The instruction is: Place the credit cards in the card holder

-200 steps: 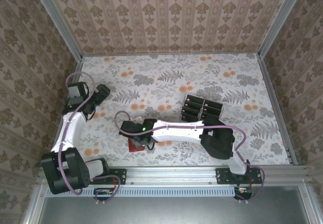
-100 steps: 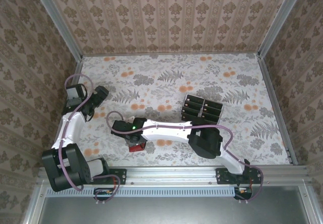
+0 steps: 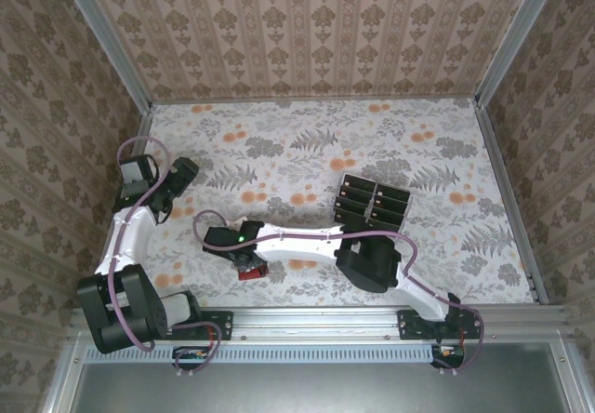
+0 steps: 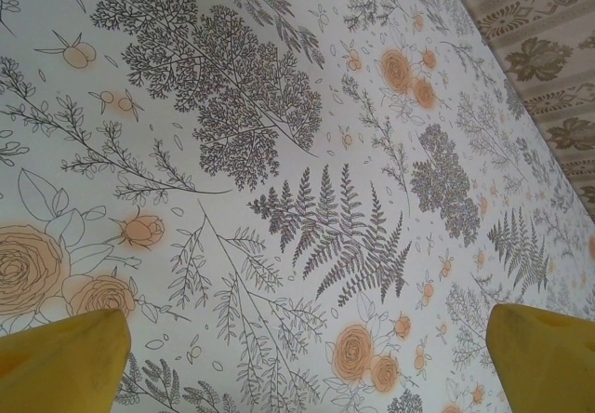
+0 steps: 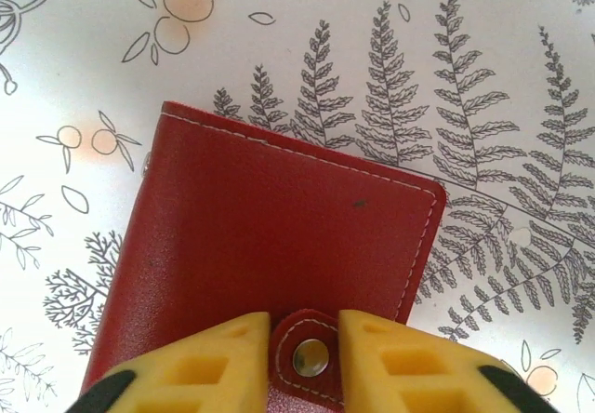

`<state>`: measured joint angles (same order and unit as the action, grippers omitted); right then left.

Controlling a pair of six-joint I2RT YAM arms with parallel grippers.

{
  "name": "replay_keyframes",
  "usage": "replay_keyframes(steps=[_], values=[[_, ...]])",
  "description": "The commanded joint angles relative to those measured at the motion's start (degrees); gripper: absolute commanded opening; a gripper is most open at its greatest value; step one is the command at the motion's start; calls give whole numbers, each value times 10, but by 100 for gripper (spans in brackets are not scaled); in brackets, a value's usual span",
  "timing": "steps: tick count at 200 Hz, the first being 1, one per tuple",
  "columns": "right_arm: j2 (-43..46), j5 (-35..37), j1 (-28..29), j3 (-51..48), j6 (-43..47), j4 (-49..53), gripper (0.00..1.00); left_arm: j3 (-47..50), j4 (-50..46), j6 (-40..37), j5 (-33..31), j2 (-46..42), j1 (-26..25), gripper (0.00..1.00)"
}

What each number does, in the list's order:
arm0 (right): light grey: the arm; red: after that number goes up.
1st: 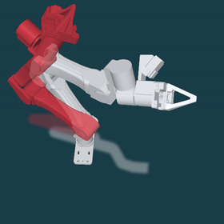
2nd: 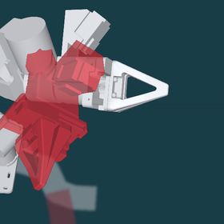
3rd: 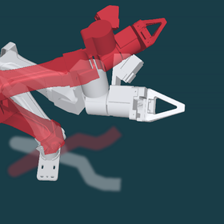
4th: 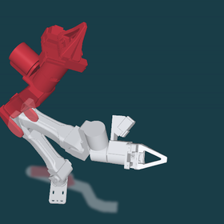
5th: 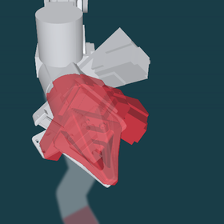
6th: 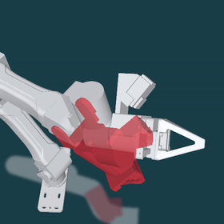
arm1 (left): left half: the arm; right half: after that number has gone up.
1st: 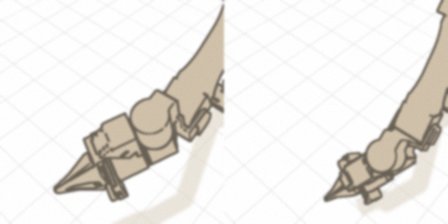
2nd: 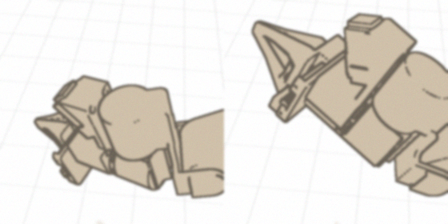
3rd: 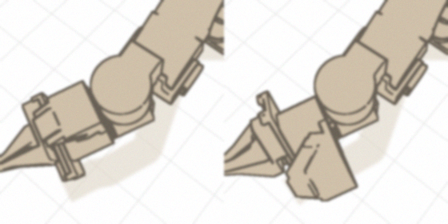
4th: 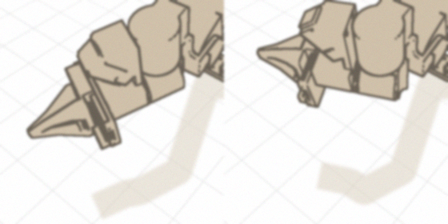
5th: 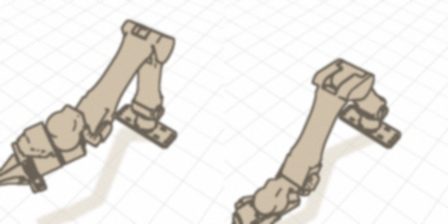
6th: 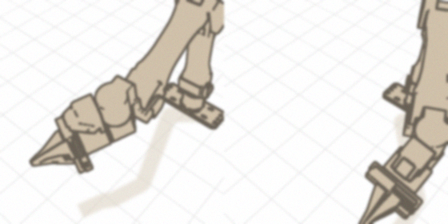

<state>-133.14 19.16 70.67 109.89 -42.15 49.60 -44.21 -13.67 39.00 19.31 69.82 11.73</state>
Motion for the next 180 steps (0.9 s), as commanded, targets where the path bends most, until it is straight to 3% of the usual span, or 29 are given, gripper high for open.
replay_keyframes(steps=[1, 39, 88, 134, 180], values=[[-12, 27, 2, 4, 3, 29, 20, 8, 8, 10, 8, 0, 5, 100], [3, 38, 0, -9, 14, 22, 0, 6, 8, 14, 14, 0, 6, 100], [90, 33, -42, -87, 43, -45, 0, 1, 3, 18, 38, -6, -11, 100], [163, -37, -106, -184, 53, -144, 0, 18, 1, 9, 37, -12, -88, 100], [195, -60, -142, -234, 63, -186, 0, 69, 44, 30, 34, -3, -177, 100]])
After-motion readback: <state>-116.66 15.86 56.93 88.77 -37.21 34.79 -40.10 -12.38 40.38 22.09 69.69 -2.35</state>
